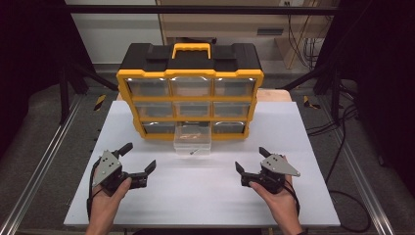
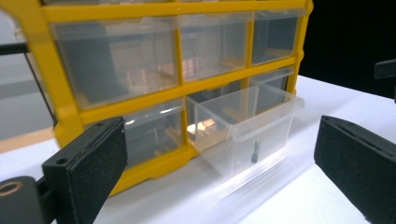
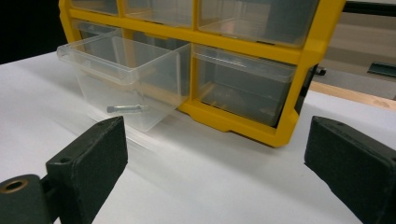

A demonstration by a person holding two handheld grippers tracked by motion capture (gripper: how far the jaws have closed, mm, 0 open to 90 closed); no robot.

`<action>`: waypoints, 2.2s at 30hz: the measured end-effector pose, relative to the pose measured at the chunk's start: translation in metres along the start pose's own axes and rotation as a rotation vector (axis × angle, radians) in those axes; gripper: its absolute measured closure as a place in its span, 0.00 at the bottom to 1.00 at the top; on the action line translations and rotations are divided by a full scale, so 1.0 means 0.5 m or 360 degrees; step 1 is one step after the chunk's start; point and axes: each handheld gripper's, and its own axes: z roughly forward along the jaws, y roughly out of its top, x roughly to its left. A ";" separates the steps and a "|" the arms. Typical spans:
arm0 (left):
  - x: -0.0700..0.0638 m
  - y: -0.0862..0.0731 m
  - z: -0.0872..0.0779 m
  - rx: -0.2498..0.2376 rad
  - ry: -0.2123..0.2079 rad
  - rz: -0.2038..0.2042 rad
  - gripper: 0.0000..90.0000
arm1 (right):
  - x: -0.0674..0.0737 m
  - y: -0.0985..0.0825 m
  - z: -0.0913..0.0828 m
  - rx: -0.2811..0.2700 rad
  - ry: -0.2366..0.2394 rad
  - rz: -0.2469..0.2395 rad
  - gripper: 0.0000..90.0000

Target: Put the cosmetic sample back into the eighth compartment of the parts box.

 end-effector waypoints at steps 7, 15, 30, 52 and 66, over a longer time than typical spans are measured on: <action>0.016 -0.014 -0.027 0.0016 0.0014 0.0016 0.03 | 0.013 0.011 0.013 0.0020 0.0030 -0.0011 0.09; 0.035 -0.032 -0.044 -0.0002 0.0026 -0.0046 0.02 | 0.032 0.015 0.029 0.0057 0.0060 -0.0039 0.10; 0.052 -0.043 -0.047 -0.0025 0.0041 -0.0088 0.02 | 0.052 0.017 0.056 0.0082 0.0125 -0.0050 0.27; 0.061 -0.049 -0.042 -0.0040 0.0045 -0.0115 0.02 | 0.094 0.010 0.079 0.0139 0.0231 -0.0132 0.64; 0.063 -0.049 -0.042 -0.0046 0.0031 -0.0130 0.02 | 0.118 0.004 0.098 0.0156 0.0255 -0.0182 0.99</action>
